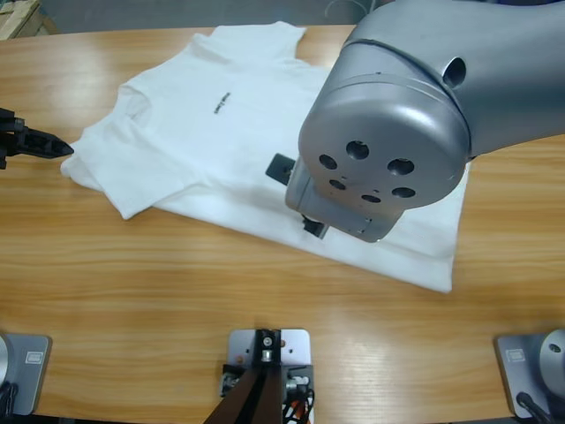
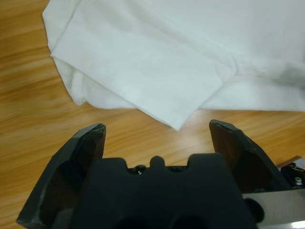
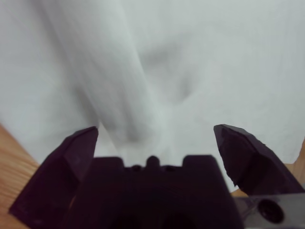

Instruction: Fold clothes

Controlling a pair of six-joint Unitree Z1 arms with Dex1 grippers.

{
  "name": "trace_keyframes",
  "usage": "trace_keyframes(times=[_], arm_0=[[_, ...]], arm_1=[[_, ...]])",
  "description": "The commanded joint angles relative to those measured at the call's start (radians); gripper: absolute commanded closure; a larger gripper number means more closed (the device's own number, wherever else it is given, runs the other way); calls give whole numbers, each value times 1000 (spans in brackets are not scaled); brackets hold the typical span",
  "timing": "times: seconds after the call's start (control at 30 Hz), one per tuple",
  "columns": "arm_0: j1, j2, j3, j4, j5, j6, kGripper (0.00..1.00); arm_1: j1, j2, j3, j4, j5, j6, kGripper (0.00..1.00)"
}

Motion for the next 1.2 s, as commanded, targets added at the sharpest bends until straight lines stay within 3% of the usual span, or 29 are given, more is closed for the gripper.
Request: trace_keyframes(times=[0.03, 0.53, 1.2], arm_0=[[-7, 4, -1, 14, 15, 6, 161], [-7, 1, 1, 14, 21, 6, 161], [-7, 3, 3, 14, 21, 5, 159]], arm_1=[[14, 79, 8, -20, 10, -1, 0], [14, 105, -11, -18, -72, -24, 0], [-92, 81, -16, -12, -195, -58, 0]])
